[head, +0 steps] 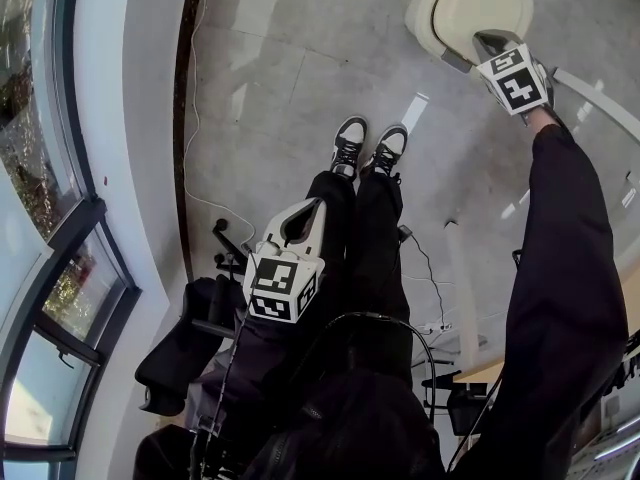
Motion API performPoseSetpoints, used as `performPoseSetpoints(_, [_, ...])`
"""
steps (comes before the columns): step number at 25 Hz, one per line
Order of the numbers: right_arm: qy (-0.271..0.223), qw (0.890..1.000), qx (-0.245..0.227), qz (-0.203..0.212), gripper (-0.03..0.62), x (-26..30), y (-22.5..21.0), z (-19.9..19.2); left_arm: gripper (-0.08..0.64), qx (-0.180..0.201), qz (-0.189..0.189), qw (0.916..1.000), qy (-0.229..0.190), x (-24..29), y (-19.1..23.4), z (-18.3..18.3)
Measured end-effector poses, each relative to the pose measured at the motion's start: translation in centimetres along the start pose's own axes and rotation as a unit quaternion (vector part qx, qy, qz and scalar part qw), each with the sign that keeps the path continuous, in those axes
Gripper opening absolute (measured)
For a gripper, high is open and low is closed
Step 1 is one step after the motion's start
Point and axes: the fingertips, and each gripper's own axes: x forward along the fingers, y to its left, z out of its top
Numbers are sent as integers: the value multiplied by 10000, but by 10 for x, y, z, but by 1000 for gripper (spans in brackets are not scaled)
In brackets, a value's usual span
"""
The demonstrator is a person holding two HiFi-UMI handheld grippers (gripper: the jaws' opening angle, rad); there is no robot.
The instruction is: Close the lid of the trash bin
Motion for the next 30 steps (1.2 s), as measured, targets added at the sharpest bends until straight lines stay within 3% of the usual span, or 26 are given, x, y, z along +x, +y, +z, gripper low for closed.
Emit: performPoseSetpoints(30, [265, 9996, 57, -91, 5, 20, 4, -5, 2, 13, -48, 9999, 108, 6, -6, 9])
